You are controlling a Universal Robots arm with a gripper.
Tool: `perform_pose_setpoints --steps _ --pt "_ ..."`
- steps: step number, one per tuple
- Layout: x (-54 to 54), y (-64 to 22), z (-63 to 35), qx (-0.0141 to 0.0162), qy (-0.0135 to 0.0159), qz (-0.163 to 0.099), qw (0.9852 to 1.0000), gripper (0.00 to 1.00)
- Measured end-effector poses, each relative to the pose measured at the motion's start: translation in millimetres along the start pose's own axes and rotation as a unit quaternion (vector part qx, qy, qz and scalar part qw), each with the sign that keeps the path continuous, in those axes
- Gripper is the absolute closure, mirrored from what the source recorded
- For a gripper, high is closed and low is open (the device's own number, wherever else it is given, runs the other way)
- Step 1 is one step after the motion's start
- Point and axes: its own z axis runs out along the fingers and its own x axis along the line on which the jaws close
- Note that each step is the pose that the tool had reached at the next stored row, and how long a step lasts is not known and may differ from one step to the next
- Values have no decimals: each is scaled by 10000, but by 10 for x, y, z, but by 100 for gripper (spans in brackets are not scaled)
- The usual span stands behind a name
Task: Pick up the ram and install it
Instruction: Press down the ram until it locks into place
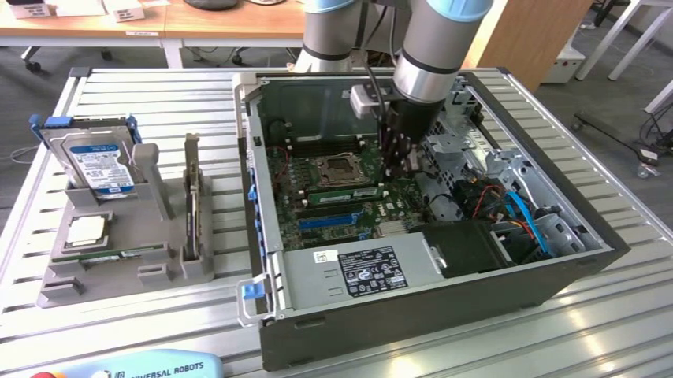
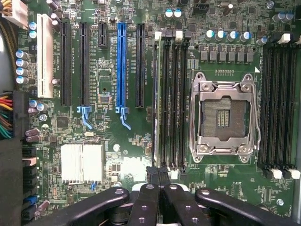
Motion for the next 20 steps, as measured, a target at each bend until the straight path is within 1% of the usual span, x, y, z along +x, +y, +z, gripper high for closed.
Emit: perform_pose_setpoints --steps 11,20 --pt "1 -1 66 0 0 0 10000 90" --pt "-17 -1 76 0 -1 0 10000 90"
